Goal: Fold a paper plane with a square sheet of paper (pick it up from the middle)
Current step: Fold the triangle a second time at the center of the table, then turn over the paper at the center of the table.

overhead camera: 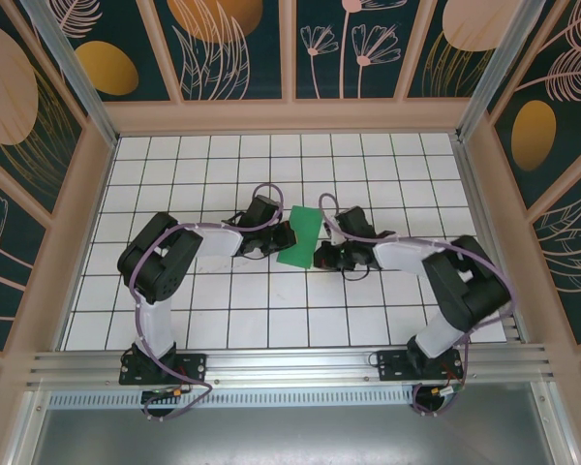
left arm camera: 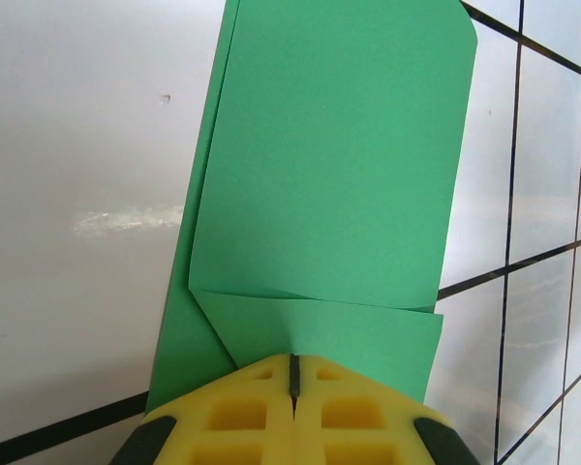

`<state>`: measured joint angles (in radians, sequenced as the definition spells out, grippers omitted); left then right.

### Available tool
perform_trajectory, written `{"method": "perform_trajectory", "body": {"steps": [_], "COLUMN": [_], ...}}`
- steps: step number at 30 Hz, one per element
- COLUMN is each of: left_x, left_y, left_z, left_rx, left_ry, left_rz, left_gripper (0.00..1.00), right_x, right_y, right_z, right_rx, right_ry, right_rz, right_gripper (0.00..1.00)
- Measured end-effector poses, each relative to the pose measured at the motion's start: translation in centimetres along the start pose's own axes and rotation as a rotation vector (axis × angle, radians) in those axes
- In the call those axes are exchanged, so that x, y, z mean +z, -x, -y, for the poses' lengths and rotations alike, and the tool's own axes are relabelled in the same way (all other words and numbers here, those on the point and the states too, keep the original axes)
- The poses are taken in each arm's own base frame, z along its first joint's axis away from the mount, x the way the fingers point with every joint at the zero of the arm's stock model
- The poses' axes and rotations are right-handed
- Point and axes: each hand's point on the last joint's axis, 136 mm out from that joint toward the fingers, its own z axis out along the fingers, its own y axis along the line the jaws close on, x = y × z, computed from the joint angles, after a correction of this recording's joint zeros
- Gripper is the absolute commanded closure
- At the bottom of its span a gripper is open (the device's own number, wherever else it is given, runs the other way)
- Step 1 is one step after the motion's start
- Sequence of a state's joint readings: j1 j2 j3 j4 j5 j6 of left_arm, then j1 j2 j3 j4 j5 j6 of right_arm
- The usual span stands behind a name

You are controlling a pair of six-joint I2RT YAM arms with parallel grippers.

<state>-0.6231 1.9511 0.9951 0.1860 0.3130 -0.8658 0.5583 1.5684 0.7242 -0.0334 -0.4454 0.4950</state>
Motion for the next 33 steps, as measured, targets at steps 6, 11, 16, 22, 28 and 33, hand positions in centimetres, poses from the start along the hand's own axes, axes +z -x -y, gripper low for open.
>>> {"method": "perform_trajectory", "body": {"steps": [6, 11, 16, 22, 28, 33], "left_x": [0.0, 0.0, 0.0, -1.0, -3.5, -4.4], "left_y": [0.0, 0.0, 0.0, 0.1, 0.9, 1.0], "left_z": [0.0, 0.0, 0.1, 0.3, 2.2, 2.3], "left_rx": [0.001, 0.0, 0.001, 0.017, 0.039, 0.028], "left_ry": [-0.001, -0.001, -0.002, -0.013, -0.064, -0.067], "left_rz": [0.0, 0.001, 0.001, 0.002, 0.047, 0.069], "left_gripper": [1.0, 1.0, 0.9, 0.7, 0.62, 0.6], "right_x": [-1.8, 1.3, 2.7, 1.8, 0.9, 1.6], "right_y": [5.0, 5.0, 4.0, 6.1, 7.7, 7.0], "right_z": [-2.9, -1.4, 0.1, 1.2, 1.8, 1.4], "right_rx": [-0.045, -0.02, 0.025, 0.093, 0.09, 0.06], "right_ry": [0.027, -0.021, -0.058, -0.055, -0.032, 0.011], "right_rz": [0.158, 0.1, 0.055, 0.121, 0.164, 0.115], "right_gripper": [0.97, 0.98, 0.95, 0.76, 0.68, 0.66]}}
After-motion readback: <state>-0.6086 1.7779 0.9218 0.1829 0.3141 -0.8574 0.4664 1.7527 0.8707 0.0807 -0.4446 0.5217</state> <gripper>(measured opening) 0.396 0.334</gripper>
